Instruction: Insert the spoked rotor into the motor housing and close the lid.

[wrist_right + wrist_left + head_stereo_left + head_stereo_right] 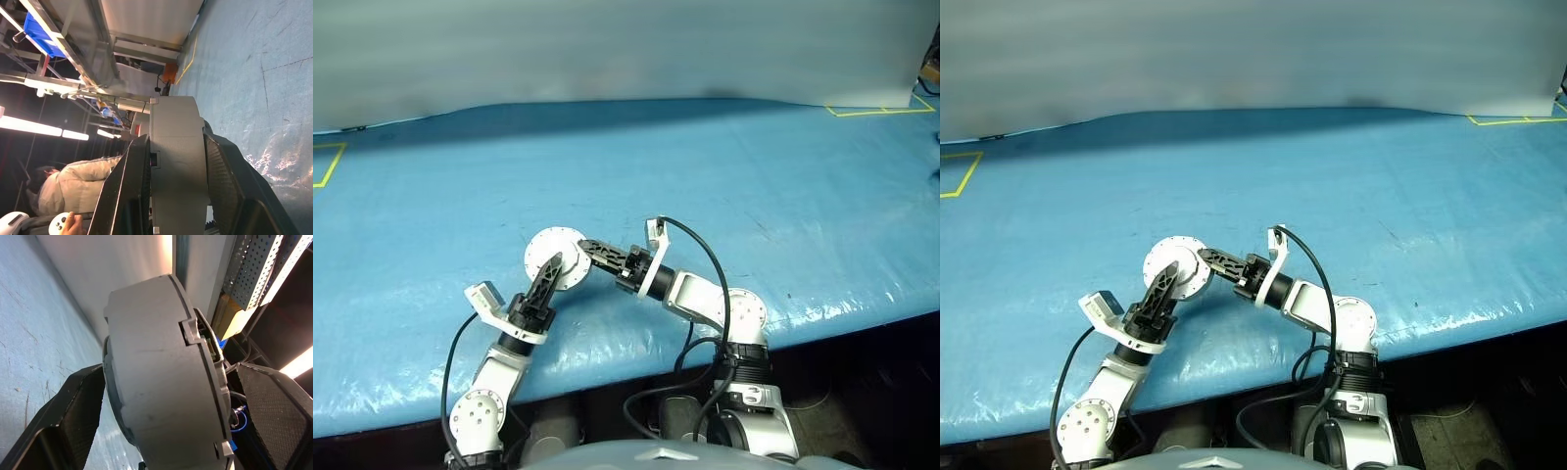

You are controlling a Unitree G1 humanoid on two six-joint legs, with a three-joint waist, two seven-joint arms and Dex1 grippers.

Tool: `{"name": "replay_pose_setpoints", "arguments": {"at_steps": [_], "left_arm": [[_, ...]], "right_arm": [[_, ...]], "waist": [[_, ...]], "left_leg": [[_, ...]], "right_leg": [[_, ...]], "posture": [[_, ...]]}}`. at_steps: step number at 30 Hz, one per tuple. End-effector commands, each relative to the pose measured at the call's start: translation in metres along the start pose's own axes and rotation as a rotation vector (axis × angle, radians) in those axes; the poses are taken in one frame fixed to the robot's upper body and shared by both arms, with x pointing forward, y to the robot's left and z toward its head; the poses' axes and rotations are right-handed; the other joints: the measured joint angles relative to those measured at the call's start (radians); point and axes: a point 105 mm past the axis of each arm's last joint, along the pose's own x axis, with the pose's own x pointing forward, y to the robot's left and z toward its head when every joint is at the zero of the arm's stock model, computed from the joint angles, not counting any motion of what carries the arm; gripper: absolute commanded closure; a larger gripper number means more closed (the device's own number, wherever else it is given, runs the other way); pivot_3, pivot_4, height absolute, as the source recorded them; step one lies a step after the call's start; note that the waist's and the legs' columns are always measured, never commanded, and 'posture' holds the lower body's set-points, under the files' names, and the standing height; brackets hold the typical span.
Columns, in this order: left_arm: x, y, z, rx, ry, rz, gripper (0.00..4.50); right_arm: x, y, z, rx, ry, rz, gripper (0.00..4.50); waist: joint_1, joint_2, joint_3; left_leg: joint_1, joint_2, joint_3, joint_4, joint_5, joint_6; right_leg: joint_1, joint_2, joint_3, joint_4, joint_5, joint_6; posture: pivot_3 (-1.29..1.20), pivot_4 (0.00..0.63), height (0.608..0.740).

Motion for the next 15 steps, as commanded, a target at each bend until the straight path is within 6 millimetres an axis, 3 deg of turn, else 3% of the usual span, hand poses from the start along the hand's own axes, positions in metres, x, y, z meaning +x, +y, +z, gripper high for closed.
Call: {"name": "replay_pose_setpoints", "arguments": {"at_steps": [1,4,13,15], "left_arm": [[0.001,-0.004,0.005,-0.027,-0.04,-0.028,0.99],[0.0,-0.004,0.005,-0.049,-0.039,-0.037,1.88],[0.0,0.004,0.0,-0.03,-0.035,0.041,1.9],[0.0,0.006,0.0,-0.014,-0.041,0.055,1.9]], "right_arm": [[0.006,0.027,-0.005,-0.008,-0.004,0.143,3.27],[0.006,0.026,-0.005,-0.009,-0.007,0.138,3.27],[0.006,0.025,-0.001,-0.033,-0.04,0.144,3.27],[0.005,0.024,0.001,-0.038,-0.053,0.145,2.54]], "waist": [[0.0,0.0,0.0],[0.0,-0.001,0.001],[0.002,-0.003,0.002],[0.002,-0.003,0.002]], "left_leg": [[0.0,0.0,0.0,0.0,0.0,0.0],[0.0,0.0,0.0,0.0,0.0,0.0],[0.0,0.0,0.0,0.0,0.0,0.0],[0.0,0.0,0.0,0.0,0.0,0.0]], "right_leg": [[0.0,0.0,0.0,0.0,0.0,0.0],[0.0,0.0,0.0,0.0,0.0,0.0],[0.0,0.0,0.0,0.0,0.0,0.0],[0.0,0.0,0.0,0.0,0.0,0.0]], "posture": [[0.0,0.15,0.74],[0.0,0.15,0.74],[0.0,0.15,0.74],[0.0,0.15,0.74]]}}
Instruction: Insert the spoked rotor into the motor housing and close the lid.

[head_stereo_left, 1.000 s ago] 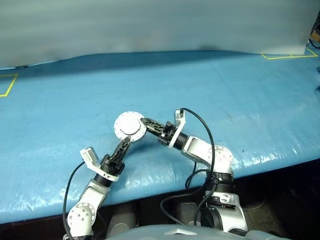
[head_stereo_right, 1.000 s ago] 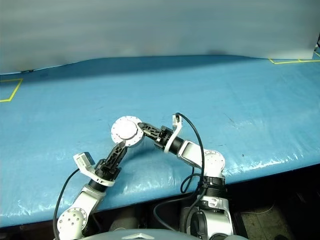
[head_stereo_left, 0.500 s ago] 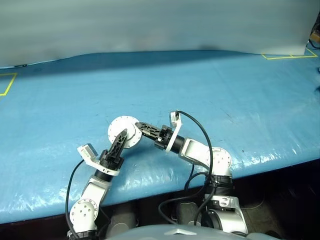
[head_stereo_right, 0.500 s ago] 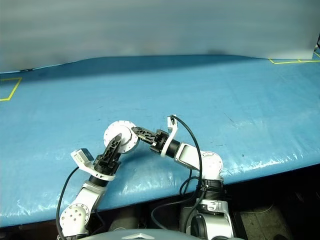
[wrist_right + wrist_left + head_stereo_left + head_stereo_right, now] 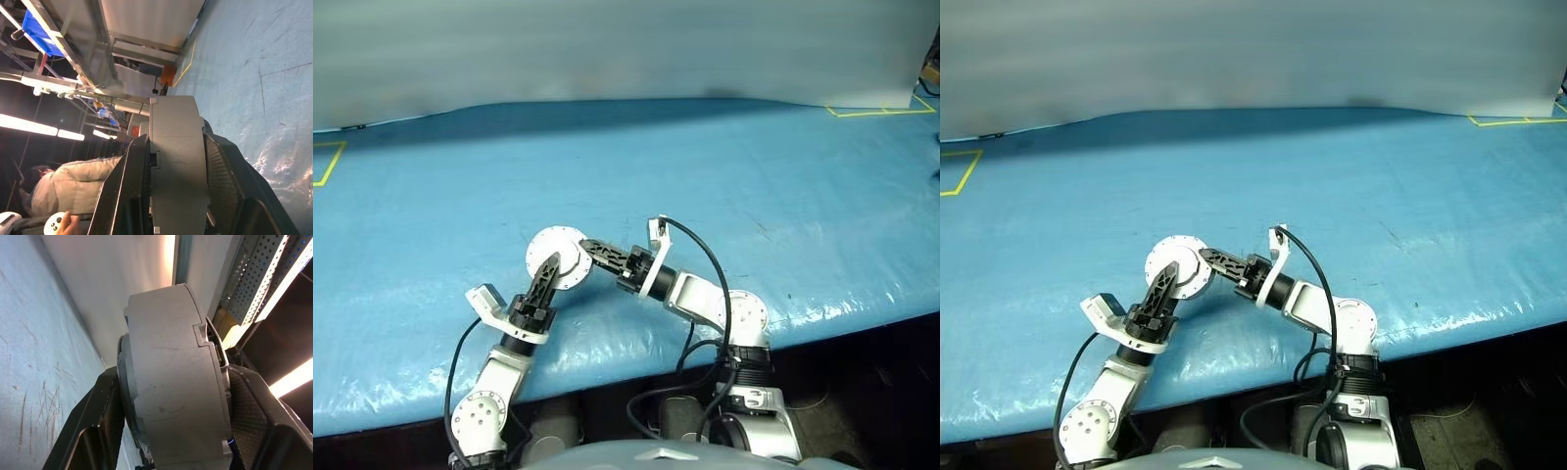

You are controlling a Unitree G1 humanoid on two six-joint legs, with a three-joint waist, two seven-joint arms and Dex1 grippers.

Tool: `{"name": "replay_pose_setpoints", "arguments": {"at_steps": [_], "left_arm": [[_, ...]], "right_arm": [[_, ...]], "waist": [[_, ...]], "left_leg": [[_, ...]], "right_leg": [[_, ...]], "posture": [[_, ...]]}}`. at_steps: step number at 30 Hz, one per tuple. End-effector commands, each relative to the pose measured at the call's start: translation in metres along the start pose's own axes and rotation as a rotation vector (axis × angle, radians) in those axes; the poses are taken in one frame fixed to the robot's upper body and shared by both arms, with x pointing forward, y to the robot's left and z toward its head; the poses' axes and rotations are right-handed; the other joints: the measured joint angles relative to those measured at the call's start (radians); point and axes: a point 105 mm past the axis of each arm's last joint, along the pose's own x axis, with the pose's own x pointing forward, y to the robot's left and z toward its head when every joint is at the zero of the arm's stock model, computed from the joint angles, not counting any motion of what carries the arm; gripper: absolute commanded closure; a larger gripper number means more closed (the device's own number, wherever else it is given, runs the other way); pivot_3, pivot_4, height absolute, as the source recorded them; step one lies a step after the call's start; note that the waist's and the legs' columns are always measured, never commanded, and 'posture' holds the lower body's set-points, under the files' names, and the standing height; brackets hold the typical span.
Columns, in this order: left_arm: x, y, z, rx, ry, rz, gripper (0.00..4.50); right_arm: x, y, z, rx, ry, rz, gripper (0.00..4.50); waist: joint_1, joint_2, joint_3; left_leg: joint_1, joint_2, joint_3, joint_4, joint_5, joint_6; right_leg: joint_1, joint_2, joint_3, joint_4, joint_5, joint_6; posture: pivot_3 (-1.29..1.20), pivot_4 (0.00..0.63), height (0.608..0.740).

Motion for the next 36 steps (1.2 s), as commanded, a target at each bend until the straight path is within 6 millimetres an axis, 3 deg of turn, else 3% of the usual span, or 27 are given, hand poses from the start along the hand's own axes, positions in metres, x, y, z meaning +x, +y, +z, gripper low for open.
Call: {"name": "replay_pose_setpoints", "arguments": {"at_steps": [1,3,8,12,15,21,23,26,30,33,36], "left_arm": [[0.0,0.002,0.003,0.055,-0.016,0.027,1.9],[0.0,0.004,0.005,0.062,-0.029,0.04,1.9],[0.0,0.014,0.016,0.124,-0.098,0.1,1.9],[0.003,0.022,0.041,0.259,-0.217,0.171,1.9],[0.007,0.026,0.059,0.381,-0.295,0.228,1.9],[0.037,0.045,0.1,0.504,-0.428,0.461,1.9],[0.05,0.054,0.101,0.508,-0.387,0.531,1.9],[0.072,0.052,0.095,0.518,-0.328,0.489,1.9],[0.08,0.055,0.097,0.495,-0.334,0.482,1.9],[0.07,0.062,0.1,0.548,-0.312,0.517,1.15],[0.047,0.075,0.113,0.648,-0.337,0.653,0.15]], "right_arm": [[0.008,0.023,0.001,-0.009,-0.039,0.138,2.28],[0.008,0.02,0.01,-0.045,-0.102,0.103,1.66],[0.008,0.014,0.023,-0.106,-0.188,0.059,1.66],[0.005,0.0,0.037,-0.145,-0.261,-0.037,1.66],[0.004,-0.001,0.038,-0.135,-0.259,-0.028,1.66],[0.001,-0.002,0.035,-0.143,-0.247,-0.034,1.66],[0.001,-0.002,0.035,-0.146,-0.241,-0.032,1.66],[0.0,0.0,0.036,-0.161,-0.242,-0.029,1.66],[-0.002,-0.001,0.038,-0.175,-0.252,-0.042,1.66],[-0.005,-0.004,0.039,-0.173,-0.256,-0.057,1.62],[-0.006,-0.005,0.038,-0.17,-0.255,-0.066,1.62]], "waist": [[0.0,0.0,0.0],[0.0,0.0,0.0],[-0.001,0.0,0.0],[0.004,-0.001,0.001],[0.006,-0.001,0.001],[0.022,-0.003,0.001],[0.023,-0.004,0.001],[0.022,-0.004,0.001],[0.017,-0.004,0.001],[0.01,-0.004,0.001],[0.009,-0.004,0.001]], "left_leg": [[0.0,0.0,0.0,0.0,0.0,0.0],[0.0,0.0,0.0,0.0,0.0,0.0],[0.0,0.0,0.0,0.0,0.0,0.0],[0.0,0.0,0.0,0.0,0.0,0.0],[0.0,0.0,0.0,0.001,0.0,0.0],[0.0,-0.002,-0.001,0.001,0.0,0.0],[-0.001,-0.002,-0.001,0.002,0.0,0.0],[-0.002,-0.003,0.0,0.003,-0.001,0.002],[-0.002,-0.004,0.001,0.003,-0.001,0.003],[-0.002,-0.004,0.002,0.002,-0.001,0.003],[-0.001,-0.003,0.002,0.002,-0.001,0.003]], "right_leg": [[0.0,0.0,0.0,0.0,0.0,0.0],[0.0,0.0,0.0,0.0,0.0,0.0],[0.0,0.001,0.0,0.0,0.0,0.0],[0.0,0.001,0.0,0.0,0.0,0.0],[0.0,0.001,0.0,0.0,0.001,-0.001],[0.002,0.001,-0.001,0.0,0.006,0.001],[0.002,0.001,-0.001,-0.001,0.008,0.004],[0.002,0.0,0.0,-0.002,0.009,0.005],[0.001,0.0,0.0,-0.002,0.009,0.006],[0.001,0.0,0.0,-0.002,0.008,0.006],[0.001,0.001,0.0,-0.002,0.008,0.005]], "posture": [[0.0,0.15,0.74],[0.0,0.15,0.74],[0.0,0.15,0.74],[0.0,0.15,0.74],[0.0,0.15,0.74],[0.0,0.15,0.74],[0.0,0.15,0.74],[0.0,0.15,0.74],[0.0,0.15,0.74],[0.0,0.15,0.74],[0.0,0.15,0.74]]}}
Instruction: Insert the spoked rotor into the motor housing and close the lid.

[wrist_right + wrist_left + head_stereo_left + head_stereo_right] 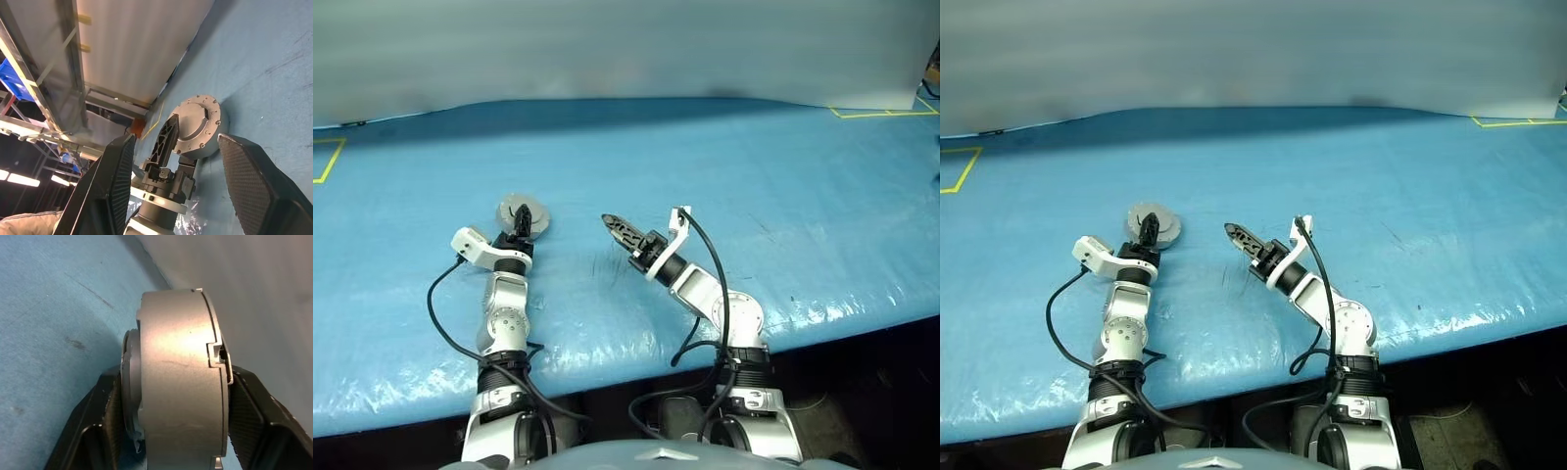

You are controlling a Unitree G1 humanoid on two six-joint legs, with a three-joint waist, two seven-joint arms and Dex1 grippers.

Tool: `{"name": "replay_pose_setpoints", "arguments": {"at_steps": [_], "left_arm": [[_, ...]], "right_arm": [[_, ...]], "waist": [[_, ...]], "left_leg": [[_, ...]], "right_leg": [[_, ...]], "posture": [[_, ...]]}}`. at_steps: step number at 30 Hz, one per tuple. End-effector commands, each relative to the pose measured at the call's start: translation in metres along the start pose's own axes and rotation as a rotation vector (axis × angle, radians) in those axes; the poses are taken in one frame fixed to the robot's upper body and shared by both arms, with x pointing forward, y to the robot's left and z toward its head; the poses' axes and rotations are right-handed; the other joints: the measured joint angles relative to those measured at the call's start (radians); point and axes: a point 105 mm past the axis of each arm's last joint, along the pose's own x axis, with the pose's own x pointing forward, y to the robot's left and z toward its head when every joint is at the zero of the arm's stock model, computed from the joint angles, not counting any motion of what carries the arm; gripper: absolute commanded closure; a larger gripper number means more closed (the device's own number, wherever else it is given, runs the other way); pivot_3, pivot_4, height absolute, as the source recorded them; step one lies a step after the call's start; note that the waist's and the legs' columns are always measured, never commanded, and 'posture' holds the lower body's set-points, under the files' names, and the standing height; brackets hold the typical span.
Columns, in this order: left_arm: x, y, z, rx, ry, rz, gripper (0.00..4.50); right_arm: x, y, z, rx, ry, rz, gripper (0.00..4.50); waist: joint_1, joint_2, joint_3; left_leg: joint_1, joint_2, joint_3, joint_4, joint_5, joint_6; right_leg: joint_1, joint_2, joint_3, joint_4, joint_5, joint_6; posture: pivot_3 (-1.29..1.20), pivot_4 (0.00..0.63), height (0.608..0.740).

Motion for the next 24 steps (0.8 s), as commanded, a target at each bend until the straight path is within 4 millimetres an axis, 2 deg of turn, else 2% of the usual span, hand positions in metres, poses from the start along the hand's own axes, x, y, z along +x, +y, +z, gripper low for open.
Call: {"name": "replay_pose_setpoints", "arguments": {"at_steps": [1,3,7,9,11,13,15,18,21,24], "left_arm": [[-0.009,0.026,0.018,0.127,-0.064,0.11,0.02],[-0.018,0.038,0.028,0.141,-0.103,0.161,0.02],[-0.047,0.059,0.063,0.205,-0.23,0.236,0.02],[-0.057,0.057,0.073,0.26,-0.25,0.205,0.02],[-0.063,0.041,0.074,0.349,-0.221,0.07,0.02],[-0.069,0.026,0.069,0.397,-0.177,-0.047,0.02],[-0.076,0.002,0.055,0.475,-0.086,-0.228,0.02],[-0.089,-0.023,0.032,0.565,0.065,-0.454,0.02],[-0.098,-0.032,0.014,0.65,0.195,-0.587,0.02],[-0.11,-0.031,-0.011,0.786,0.374,-0.726,0.02]], "right_arm": [[0.001,0.009,0.001,-0.014,-0.013,0.032,1.62],[0.0,0.008,0.0,-0.011,-0.009,0.026,1.62],[0.002,0.006,-0.001,-0.021,0.009,0.014,1.62],[0.003,0.007,0.003,-0.096,-0.022,0.013,1.62],[0.003,0.005,0.013,-0.318,-0.083,-0.006,1.62],[0.002,0.006,0.017,-0.538,-0.115,-0.002,1.62],[-0.003,-0.005,0.018,-0.668,-0.085,-0.032,1.62],[-0.019,-0.027,0.011,-0.791,0.135,-0.035,1.62],[-0.034,-0.043,0.019,-1.017,0.224,-0.09,1.62],[-0.048,-0.052,0.034,-1.117,0.254,-0.13,1.62]], "waist": [[0.0,0.0,0.0],[-0.002,0.0,0.0],[-0.013,0.0,0.0],[-0.012,0.0,0.0],[-0.012,0.0,0.0],[-0.001,0.0,0.0],[0.005,0.0,0.0],[0.008,0.0,0.0],[0.004,0.001,0.0],[-0.001,0.001,0.0]], "left_leg": [[0.001,0.0,0.0,0.0,0.0,0.0],[0.002,0.0,0.001,0.0,0.0,0.0],[0.004,0.003,0.002,0.0,0.0,0.0],[0.005,0.003,0.002,0.0,0.0,0.0],[0.004,0.003,0.002,0.0,0.0,-0.001],[0.004,0.003,0.002,0.0,0.0,0.0],[0.003,0.003,0.002,0.0,0.0,0.0],[0.003,0.002,0.004,0.003,-0.001,0.002],[0.004,0.003,0.006,0.004,-0.001,0.003],[0.005,0.002,0.008,0.003,0.0,0.001]], "right_leg": [[0.001,0.0,0.0,0.0,0.0,0.0],[0.002,0.0,0.001,0.0,0.0,0.0],[0.002,-0.001,0.003,0.001,0.0,0.0],[0.002,0.0,0.004,0.002,0.0,0.0],[0.001,0.0,0.003,0.002,0.0,0.0],[0.001,-0.001,0.003,0.002,0.0,0.0],[0.001,-0.003,0.004,0.001,-0.002,-0.001],[0.003,-0.004,0.005,0.001,-0.002,-0.003],[0.002,-0.004,0.006,0.001,-0.002,-0.003],[0.0,-0.001,0.006,0.002,-0.005,-0.001]], "posture": [[0.0,0.15,0.74],[0.0,0.15,0.74],[0.0,0.15,0.74],[0.0,0.15,0.74],[0.0,0.15,0.74],[0.0,0.15,0.74],[0.0,0.15,0.74],[0.0,0.15,0.74],[0.0,0.15,0.74],[0.0,0.15,0.74]]}}
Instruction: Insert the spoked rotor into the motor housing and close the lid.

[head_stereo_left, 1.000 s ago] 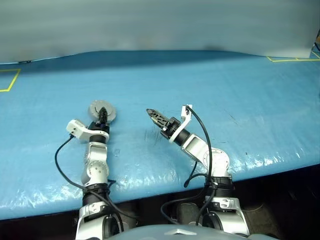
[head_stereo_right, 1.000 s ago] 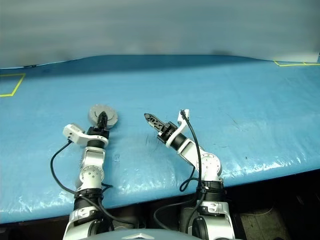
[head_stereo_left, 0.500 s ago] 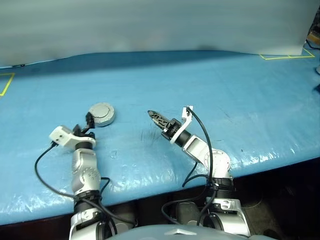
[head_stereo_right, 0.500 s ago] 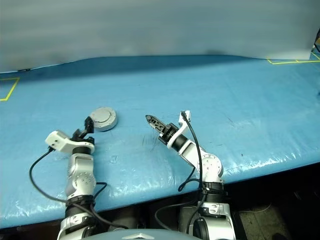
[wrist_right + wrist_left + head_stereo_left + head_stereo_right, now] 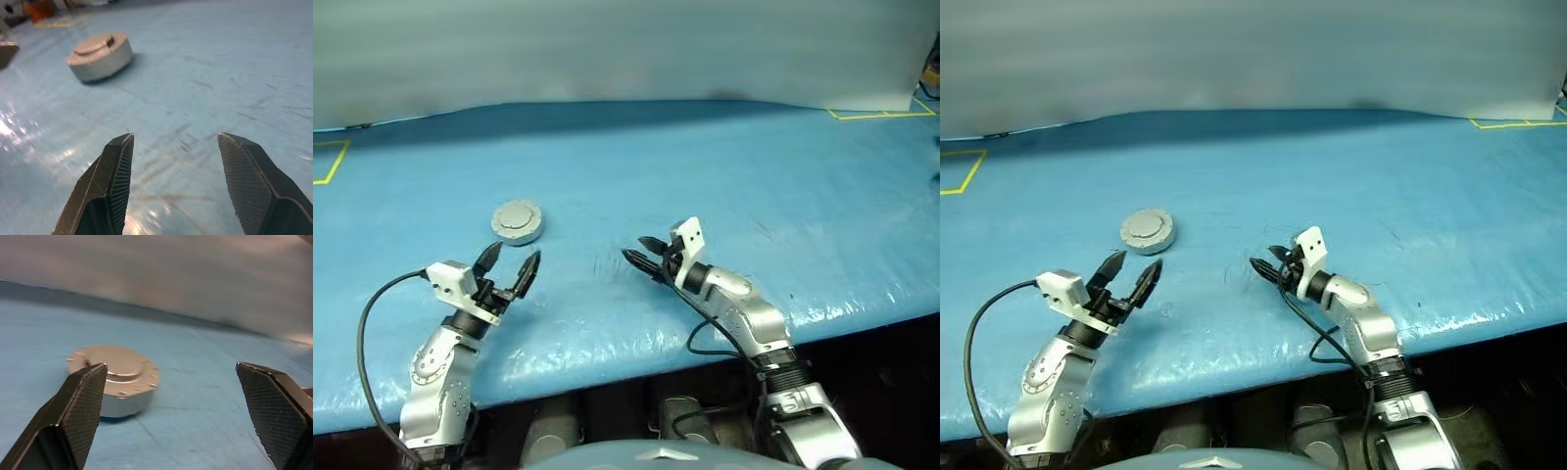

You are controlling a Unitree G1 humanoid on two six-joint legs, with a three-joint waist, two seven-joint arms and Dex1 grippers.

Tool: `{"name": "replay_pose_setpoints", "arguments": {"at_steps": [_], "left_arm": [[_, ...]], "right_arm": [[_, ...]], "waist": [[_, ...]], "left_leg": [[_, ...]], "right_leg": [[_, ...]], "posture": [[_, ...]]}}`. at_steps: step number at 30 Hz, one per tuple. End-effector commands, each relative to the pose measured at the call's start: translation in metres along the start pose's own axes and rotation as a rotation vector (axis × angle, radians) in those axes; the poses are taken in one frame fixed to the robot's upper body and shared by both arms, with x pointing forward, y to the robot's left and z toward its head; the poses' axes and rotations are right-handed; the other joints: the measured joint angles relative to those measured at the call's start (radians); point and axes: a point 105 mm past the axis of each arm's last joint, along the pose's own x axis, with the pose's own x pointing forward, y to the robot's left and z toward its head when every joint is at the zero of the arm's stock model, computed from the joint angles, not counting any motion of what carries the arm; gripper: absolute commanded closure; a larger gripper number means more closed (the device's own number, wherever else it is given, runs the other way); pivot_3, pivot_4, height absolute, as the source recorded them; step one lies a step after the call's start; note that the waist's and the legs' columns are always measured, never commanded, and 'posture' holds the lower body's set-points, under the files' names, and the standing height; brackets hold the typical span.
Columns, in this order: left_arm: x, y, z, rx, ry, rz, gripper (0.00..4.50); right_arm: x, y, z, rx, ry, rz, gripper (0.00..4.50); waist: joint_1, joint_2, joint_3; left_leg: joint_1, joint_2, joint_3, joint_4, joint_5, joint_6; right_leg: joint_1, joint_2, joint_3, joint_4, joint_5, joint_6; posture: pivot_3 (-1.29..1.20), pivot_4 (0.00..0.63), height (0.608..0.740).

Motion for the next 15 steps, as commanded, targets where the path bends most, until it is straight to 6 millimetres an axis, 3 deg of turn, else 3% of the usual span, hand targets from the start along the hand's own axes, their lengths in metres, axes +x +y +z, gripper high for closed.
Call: {"name": "replay_pose_setpoints", "arguments": {"at_steps": [1,2,5,8,15], "left_arm": [[0.003,-0.024,-0.009,0.095,0.095,-0.19,0.02],[0.004,-0.025,-0.009,0.094,0.099,-0.207,0.02],[0.007,-0.023,-0.01,0.115,0.094,-0.212,0.0],[0.011,-0.019,-0.014,0.137,0.105,-0.199,0.0],[0.014,-0.024,-0.02,0.119,0.108,-0.22,0.0]], "right_arm": [[-0.009,-0.01,0.012,-0.129,-0.021,0.001,1.62],[-0.011,-0.013,0.012,-0.139,-0.021,-0.002,1.62],[-0.016,-0.016,0.013,-0.185,0.001,-0.01,1.08],[-0.014,-0.021,0.013,-0.249,0.01,-0.074,0.1],[-0.011,-0.017,0.002,-0.247,0.035,-0.098,0.04]], "waist": [[-0.002,0.0,0.0],[-0.002,0.0,0.0],[-0.001,0.0,0.0],[0.005,0.0,0.0],[0.008,0.0,0.0]], "left_leg": [[0.001,0.0,0.0,-0.001,0.001,-0.001],[0.002,0.0,0.0,-0.003,0.001,-0.002],[0.002,0.001,0.0,-0.004,0.002,-0.003],[0.002,0.001,0.0,-0.004,0.002,-0.004],[0.002,0.001,0.0,-0.004,0.001,-0.002]], "right_leg": [[0.0,0.001,0.0,0.0,0.0,-0.001],[0.0,0.001,0.0,0.0,-0.001,-0.001],[-0.001,0.002,0.0,0.001,-0.001,-0.003],[-0.001,0.002,0.0,0.001,0.0,-0.005],[0.0,0.0,0.001,0.001,0.001,-0.004]], "posture": [[0.0,0.15,0.74],[0.0,0.15,0.74],[0.0,0.15,0.74],[0.0,0.15,0.74],[0.0,0.15,0.74]]}}
